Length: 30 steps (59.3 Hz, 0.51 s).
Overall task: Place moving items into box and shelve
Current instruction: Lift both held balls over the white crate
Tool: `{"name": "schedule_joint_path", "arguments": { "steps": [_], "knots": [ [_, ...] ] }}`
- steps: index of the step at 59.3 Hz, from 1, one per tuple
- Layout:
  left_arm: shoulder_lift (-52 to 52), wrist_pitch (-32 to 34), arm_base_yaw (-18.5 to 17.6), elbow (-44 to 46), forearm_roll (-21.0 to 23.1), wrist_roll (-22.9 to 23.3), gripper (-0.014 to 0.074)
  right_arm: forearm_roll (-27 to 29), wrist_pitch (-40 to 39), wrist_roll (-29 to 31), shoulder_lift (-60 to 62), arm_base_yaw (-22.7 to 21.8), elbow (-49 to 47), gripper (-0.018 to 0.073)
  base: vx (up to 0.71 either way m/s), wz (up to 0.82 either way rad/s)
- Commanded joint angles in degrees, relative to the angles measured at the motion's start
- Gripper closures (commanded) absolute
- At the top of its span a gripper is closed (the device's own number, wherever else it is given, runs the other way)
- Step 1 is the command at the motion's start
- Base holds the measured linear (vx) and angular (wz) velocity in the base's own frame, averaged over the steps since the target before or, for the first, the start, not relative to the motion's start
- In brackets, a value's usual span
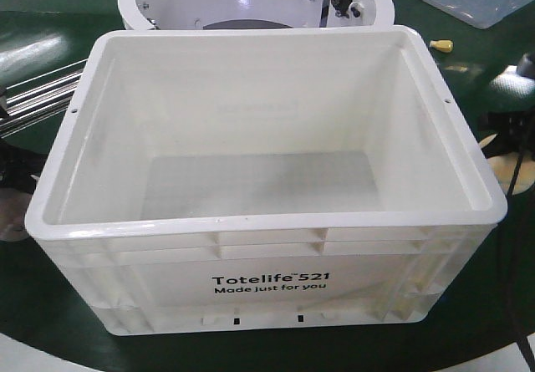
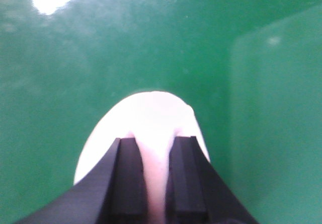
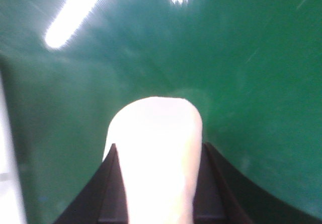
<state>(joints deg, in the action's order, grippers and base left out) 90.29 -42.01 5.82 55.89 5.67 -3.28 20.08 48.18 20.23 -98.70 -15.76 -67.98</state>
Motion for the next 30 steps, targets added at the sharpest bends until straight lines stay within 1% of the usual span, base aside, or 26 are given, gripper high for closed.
{"name": "schedule_joint_path", "arguments": {
  "steps": [1, 5, 10, 18, 25, 30],
  "knots": [
    [-7.2, 0.7, 0.0, 1.2, -0.8, 2.6, 0.0601, 0.0, -1.0, 0.6, 8.3, -0.2, -1.3, 0.0565, 0.00, 0.00],
    [-11.1, 0.5, 0.0, 1.2, -2.9, 3.7, 0.0601, -1.5, -1.4, 0.6, 12.2, -0.2, -1.3, 0.0565, 0.00, 0.00],
    [-16.8, 0.8, 0.0, 1.2, -5.7, 3.9, 0.0601, -4.2, -2.2, 0.6, 17.2, -0.2, -1.3, 0.0563, 0.00, 0.00],
    [-24.9, 3.8, 0.0, 1.2, -5.7, 3.8, 0.0600, -4.4, -4.2, 0.6, 25.0, -0.2, -1.3, 0.0561, 0.00, 0.00],
    [-32.2, 8.4, -0.2, 1.5, -2.6, 3.9, 0.0600, -2.3, -5.6, 0.6, 31.2, -0.2, -1.3, 0.0560, 0.00, 0.00],
    [-35.6, 9.2, -0.4, 3.7, 2.2, 3.3, 0.0600, 1.1, -5.8, 0.6, 34.5, -0.2, -1.3, 0.0560, 0.00, 0.00]
  ]
}}
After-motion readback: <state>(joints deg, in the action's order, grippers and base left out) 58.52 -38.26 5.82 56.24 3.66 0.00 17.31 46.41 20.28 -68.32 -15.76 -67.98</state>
